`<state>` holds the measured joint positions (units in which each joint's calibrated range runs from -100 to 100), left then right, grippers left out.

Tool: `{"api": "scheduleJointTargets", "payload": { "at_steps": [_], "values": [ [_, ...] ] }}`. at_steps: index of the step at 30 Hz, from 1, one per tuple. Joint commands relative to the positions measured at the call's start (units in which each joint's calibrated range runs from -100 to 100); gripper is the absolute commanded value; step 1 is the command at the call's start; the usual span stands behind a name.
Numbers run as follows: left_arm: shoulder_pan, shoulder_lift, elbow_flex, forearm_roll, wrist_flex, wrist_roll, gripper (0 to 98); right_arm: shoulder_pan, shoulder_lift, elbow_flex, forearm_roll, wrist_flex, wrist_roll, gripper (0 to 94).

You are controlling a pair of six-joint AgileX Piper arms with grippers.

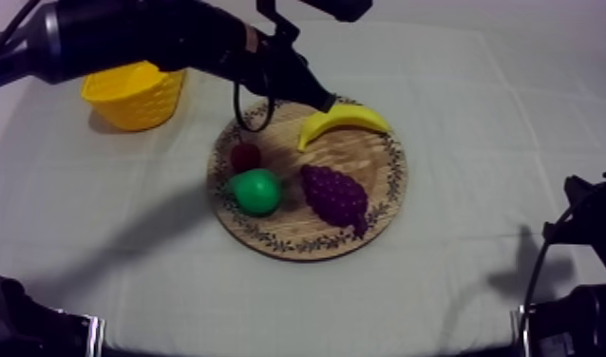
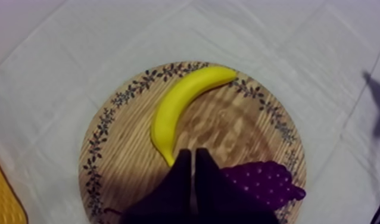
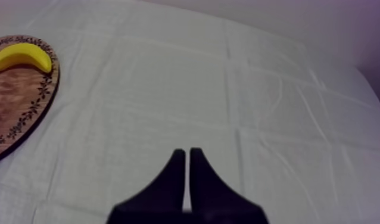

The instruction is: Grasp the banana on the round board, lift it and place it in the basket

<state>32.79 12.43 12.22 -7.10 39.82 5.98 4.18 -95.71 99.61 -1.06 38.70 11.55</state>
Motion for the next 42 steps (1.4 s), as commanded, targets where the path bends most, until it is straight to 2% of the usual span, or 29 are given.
{"api": "scheduleJointTargets", "payload": {
  "at_steps": [1, 3, 5, 7, 10, 17, 20, 25, 28, 37, 42],
  "values": [
    [0.1, -0.1, 0.2, -0.01, 0.0, 0.5, 26.8, 0.0, 0.0, 0.1, 0.0, 0.0, 0.0, 0.4],
    [0.0, -0.1, 0.8, -0.01, -0.2, 0.5, 48.7, 0.0, 0.0, 0.1, 0.0, 0.0, 0.0, 0.4],
    [0.0, -0.2, 1.6, -0.11, -0.5, 0.5, 62.4, 0.0, 0.0, 0.1, 0.0, 0.0, 0.0, 0.4],
    [0.0, -0.3, 2.1, -0.12, -0.7, 0.3, 70.6, 0.0, 0.0, 0.1, 0.0, 0.0, 0.0, 0.4],
    [-0.1, -0.2, 2.6, -0.05, -0.8, -0.1, 76.8, 0.0, 0.0, 0.1, 0.0, 0.0, 0.0, 0.4],
    [-0.1, 2.2, 1.1, 0.23, 0.3, -1.7, 82.2, 0.0, 0.0, 0.1, 0.0, 0.0, 0.0, 0.4],
    [-0.5, 4.5, -0.9, 1.36, 1.9, -3.4, 82.4, 0.0, 0.0, 0.1, 0.0, 0.0, 0.0, 0.4],
    [-1.6, 11.0, -7.7, 3.14, 6.8, -7.1, 82.6, 0.0, 0.0, 0.1, 0.0, 0.0, 0.0, 0.4],
    [-1.8, 16.7, -14.7, 3.44, 11.5, -9.1, 83.8, 0.0, 0.0, 0.1, 0.0, 0.0, 0.0, 0.4],
    [-1.2, 31.7, -32.9, 0.90, 24.1, -11.3, 88.3, 0.0, 0.0, 0.1, 0.0, 0.0, 0.0, 0.4],
    [-1.3, 36.6, -38.6, 0.17, 28.0, -11.7, 87.8, 0.0, 0.0, 0.1, 0.0, 0.0, 0.0, 0.4]
  ]
}}
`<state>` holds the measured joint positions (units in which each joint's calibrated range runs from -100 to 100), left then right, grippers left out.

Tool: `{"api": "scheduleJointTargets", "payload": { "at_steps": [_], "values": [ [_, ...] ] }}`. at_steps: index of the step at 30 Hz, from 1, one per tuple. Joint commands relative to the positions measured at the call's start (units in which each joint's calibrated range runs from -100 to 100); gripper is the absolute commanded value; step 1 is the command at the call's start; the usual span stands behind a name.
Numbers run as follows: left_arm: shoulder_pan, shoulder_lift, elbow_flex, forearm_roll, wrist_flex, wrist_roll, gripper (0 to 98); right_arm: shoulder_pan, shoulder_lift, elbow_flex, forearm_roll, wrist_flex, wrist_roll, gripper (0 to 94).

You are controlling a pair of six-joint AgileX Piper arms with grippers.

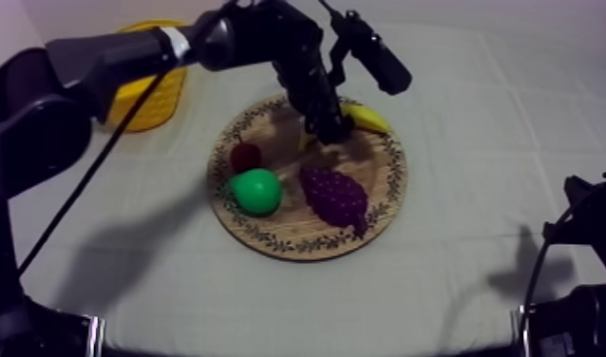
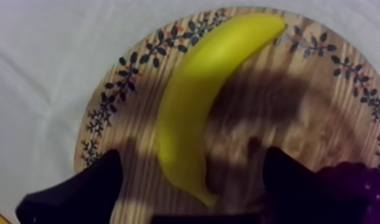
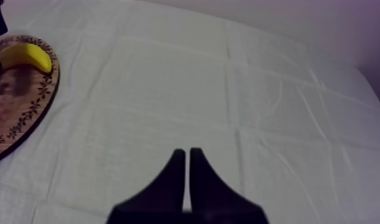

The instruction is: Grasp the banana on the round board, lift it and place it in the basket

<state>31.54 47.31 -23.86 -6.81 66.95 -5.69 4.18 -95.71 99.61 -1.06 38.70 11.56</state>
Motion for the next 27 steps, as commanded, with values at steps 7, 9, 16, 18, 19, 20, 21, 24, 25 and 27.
{"api": "scheduleJointTargets", "payload": {
  "at_steps": [7, 9, 16, 18, 19, 20, 21, 24, 25, 27],
  "values": [
    [0.3, 6.8, -11.2, -0.56, 6.3, -0.7, 73.7, 0.0, 0.0, 0.1, 0.0, 0.0, 0.0, 0.4],
    [0.6, 8.1, -14.3, -0.68, 8.5, -0.4, 63.8, 0.0, 0.0, 0.1, 0.0, 0.0, 0.0, 0.4],
    [1.4, 10.7, -19.5, -1.69, 12.5, 1.3, 38.7, 0.0, 0.0, 0.1, 0.0, 0.0, 0.0, 0.4],
    [1.4, 11.0, -19.5, -1.89, 12.8, 1.7, 35.0, 0.0, 0.0, 0.1, 0.0, 0.0, 0.0, 0.4],
    [1.4, 11.1, -19.4, -2.00, 12.9, 1.8, 33.5, 0.0, 0.0, 0.1, 0.0, 0.0, 0.0, 0.4],
    [1.3, 11.2, -19.2, -2.07, 13.0, 2.0, 32.4, 0.0, 0.0, 0.1, 0.0, 0.0, 0.0, 0.4],
    [1.3, 11.3, -19.0, -2.14, 13.0, 2.1, 31.6, 0.0, 0.0, 0.1, 0.0, 0.0, 0.0, 0.4],
    [1.1, 11.5, -18.4, -2.27, 13.1, 2.3, 30.4, 0.0, 0.0, 0.1, 0.0, 0.0, 0.0, 0.4],
    [1.1, 11.5, -18.2, -2.31, 13.1, 2.4, 30.3, 0.0, 0.0, 0.1, 0.0, 0.0, 0.0, 0.4],
    [1.0, 11.5, -17.9, -2.38, 13.1, 2.5, 30.3, 0.0, 0.0, 0.1, 0.0, 0.0, 0.0, 0.4]
  ]
}}
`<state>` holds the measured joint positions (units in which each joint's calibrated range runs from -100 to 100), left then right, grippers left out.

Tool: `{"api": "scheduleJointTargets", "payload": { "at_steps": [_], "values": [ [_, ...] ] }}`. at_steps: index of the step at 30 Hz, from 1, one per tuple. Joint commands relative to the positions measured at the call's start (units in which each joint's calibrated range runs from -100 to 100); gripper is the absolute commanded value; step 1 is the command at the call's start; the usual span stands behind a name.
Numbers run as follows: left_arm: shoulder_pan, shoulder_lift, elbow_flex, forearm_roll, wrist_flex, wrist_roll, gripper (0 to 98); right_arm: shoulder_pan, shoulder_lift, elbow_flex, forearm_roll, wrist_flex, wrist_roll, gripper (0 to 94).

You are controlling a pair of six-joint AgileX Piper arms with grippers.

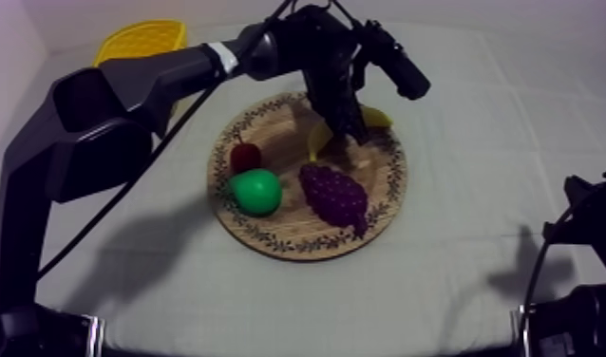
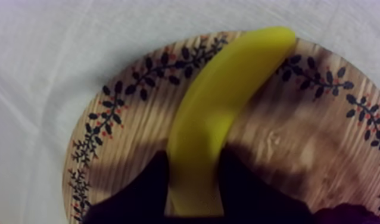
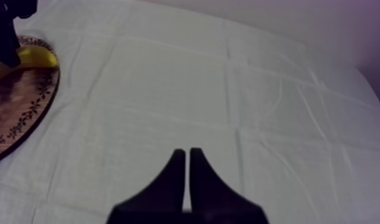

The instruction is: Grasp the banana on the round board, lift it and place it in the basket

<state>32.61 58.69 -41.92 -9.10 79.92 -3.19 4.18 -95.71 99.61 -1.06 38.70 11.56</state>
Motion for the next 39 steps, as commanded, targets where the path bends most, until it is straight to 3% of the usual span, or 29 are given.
{"api": "scheduleJointTargets", "payload": {
  "at_steps": [1, 14, 25, 39],
  "values": [
    [0.0, 0.1, 0.3, -0.10, 0.1, 0.1, 30.3, 0.0, 0.0, 0.1, 0.0, 0.0, 0.0, 0.4],
    [-3.2, -9.1, 3.3, -2.07, 2.1, 1.5, 30.3, 0.0, 0.0, 0.1, 0.0, 0.0, 0.0, 0.4],
    [-12.8, -23.1, 13.0, -6.19, 3.4, 2.6, 28.3, 0.0, 0.0, 0.1, 0.0, 0.0, 0.0, 0.4],
    [-24.8, -28.2, 22.5, -8.12, 0.8, 1.5, 30.4, 0.0, 0.0, 0.1, 0.0, 0.0, 0.0, 0.4]
  ]
}}
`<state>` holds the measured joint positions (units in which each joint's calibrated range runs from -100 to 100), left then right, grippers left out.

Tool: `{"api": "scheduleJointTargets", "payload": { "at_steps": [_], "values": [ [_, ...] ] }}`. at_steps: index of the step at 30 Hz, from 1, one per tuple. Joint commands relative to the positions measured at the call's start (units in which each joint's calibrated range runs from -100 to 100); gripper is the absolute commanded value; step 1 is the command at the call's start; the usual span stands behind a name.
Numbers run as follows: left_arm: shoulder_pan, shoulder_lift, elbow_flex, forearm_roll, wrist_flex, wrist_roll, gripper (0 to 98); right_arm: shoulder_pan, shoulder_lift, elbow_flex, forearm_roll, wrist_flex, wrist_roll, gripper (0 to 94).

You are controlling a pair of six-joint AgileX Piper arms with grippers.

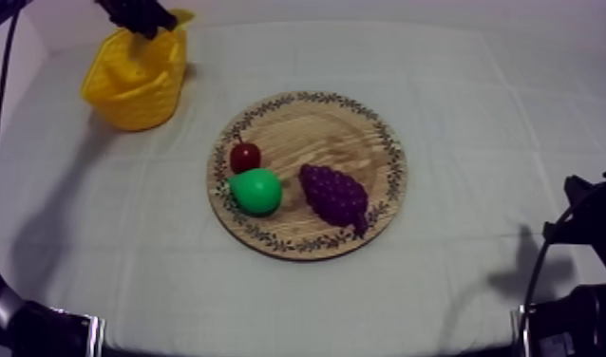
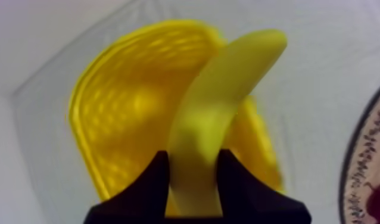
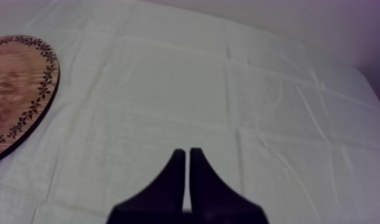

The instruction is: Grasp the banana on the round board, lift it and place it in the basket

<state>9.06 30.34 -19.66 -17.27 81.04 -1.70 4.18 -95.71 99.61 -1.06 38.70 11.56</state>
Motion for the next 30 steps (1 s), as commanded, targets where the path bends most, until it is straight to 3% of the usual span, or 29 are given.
{"api": "scheduleJointTargets", "payload": {
  "at_steps": [1, 11, 24, 27, 30],
  "values": [
    [-1.7, 0.4, 0.6, 0.00, -0.7, 0.0, 30.6, 0.0, 0.0, 0.1, 0.0, 0.0, 0.0, 0.4],
    [-4.3, 3.8, 1.1, 0.06, -3.6, 0.2, 31.7, 0.0, 0.0, 0.1, 0.0, 0.0, 0.0, 0.4],
    [-5.7, 5.6, 3.0, 2.02, -8.1, -1.7, 52.0, 0.0, 0.0, 0.1, 0.0, 0.0, 0.0, 0.4],
    [-5.8, 4.9, 4.7, 2.43, -10.3, -2.2, 45.8, 0.0, 0.0, 0.1, 0.0, 0.0, 0.0, 0.4],
    [-5.7, 3.7, 7.1, 2.95, -12.5, -2.5, 30.4, 0.0, 0.0, 0.1, 0.0, 0.0, 0.0, 0.4]
  ]
}}
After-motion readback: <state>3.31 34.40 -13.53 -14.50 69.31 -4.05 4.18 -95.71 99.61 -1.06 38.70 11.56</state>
